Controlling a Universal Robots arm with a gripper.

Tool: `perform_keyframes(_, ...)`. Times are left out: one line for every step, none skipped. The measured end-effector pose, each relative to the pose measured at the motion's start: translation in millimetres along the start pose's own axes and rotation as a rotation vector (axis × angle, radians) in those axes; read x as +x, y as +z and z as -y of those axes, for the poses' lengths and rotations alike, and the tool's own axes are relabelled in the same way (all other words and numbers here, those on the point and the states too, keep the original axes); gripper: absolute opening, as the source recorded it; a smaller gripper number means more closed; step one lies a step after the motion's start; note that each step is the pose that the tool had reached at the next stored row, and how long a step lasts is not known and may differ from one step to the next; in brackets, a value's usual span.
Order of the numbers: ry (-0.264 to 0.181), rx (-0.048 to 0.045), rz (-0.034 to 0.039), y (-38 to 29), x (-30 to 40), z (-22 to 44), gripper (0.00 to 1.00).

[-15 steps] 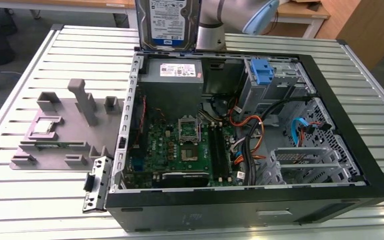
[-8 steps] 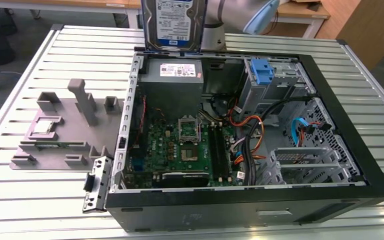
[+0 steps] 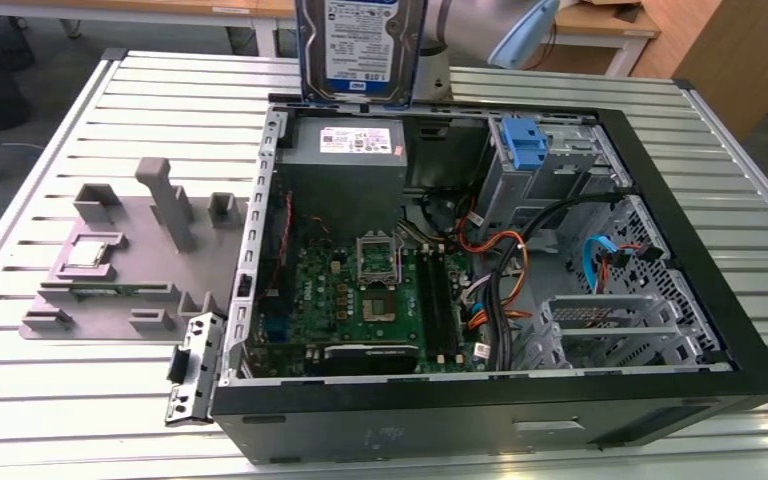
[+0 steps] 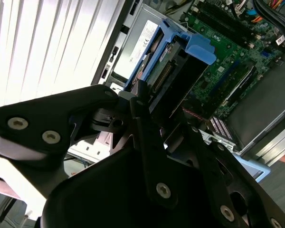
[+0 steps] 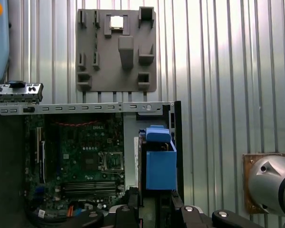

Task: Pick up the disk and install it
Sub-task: 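Pick up the disk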

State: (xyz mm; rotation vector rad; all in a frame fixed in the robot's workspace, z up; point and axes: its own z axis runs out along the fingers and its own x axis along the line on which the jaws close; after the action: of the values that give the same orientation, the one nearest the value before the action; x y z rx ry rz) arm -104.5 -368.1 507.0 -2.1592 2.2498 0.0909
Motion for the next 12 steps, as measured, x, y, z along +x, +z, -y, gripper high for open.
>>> perform_keyframes(0.000, 0.0000, 0.0000, 0.0, -0.1, 1.1, 0.35)
perform_keyframes(0.000, 0.0000, 0.0000, 0.0, -0.1, 2.0, 0.35)
perform_keyframes(0.000, 0.0000, 0.0000, 0.0, -0.1, 2.8, 0.35)
perform_keyframes(0.000, 0.0000, 0.0000, 0.0, -0.1, 3.4, 0.35)
perform_keyframes(0.000, 0.0000, 0.0001, 0.0, -0.1, 3.6, 0.35)
perform_keyframes(0.000, 0.0001, 0.0001, 0.1, -0.1, 3.7, 0.35)
perform_keyframes(0.000, 0.0000, 0.0000, 0.0, -0.2, 4.1, 0.35)
perform_keyframes(0.000, 0.0000, 0.0000, 0.0, -0.2, 4.2, 0.35)
perform_keyframes(0.000, 0.0001, 0.0001, 0.1, -0.2, 4.2, 0.35)
perform_keyframes(0.000, 0.0000, 0.0000, 0.1, -0.1, 4.3, 0.35)
perform_keyframes(0.000, 0.0001, 0.0001, 0.1, 0.1, 4.3, 0.35)
perform_keyframes(0.000, 0.0001, 0.0001, 0.2, 0.5, 4.3, 0.35)
